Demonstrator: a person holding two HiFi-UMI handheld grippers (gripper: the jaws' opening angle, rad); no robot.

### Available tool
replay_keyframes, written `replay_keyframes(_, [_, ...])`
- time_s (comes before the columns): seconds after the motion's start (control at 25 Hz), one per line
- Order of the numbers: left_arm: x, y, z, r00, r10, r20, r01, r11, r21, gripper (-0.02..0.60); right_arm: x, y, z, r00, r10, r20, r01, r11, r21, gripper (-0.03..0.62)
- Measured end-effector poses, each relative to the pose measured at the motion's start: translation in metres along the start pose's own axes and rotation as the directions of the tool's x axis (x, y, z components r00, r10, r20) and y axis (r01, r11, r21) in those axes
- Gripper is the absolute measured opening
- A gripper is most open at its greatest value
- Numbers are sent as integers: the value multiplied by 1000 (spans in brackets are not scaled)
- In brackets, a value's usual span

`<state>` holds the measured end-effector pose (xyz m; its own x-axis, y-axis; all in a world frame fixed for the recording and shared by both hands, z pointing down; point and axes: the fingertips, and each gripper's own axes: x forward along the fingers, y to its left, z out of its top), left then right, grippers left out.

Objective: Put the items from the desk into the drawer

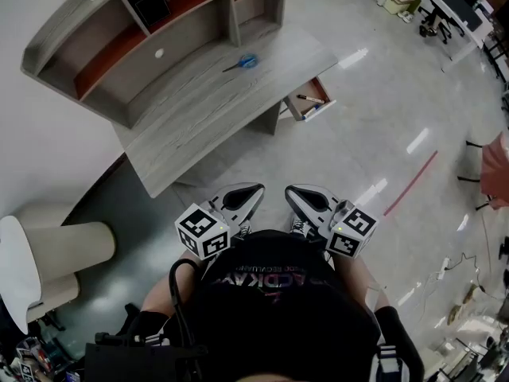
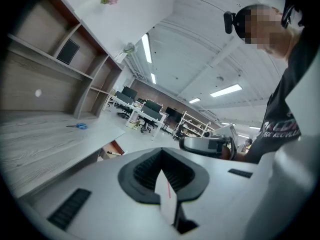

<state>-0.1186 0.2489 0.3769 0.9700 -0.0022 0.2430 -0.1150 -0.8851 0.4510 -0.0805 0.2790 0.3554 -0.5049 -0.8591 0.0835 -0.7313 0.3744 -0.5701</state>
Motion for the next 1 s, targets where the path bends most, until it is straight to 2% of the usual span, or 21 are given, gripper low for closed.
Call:
replay_keyframes(0.64, [68, -33, -11, 991, 128, -40, -127, 991, 38, 11, -51, -52, 16, 990, 139, -2, -138, 988, 62, 17])
replay_keyframes(1.0, [112, -50, -18, 985, 169, -24, -169, 985, -16, 11, -83, -81, 22, 982, 179, -54, -175, 982, 71, 17])
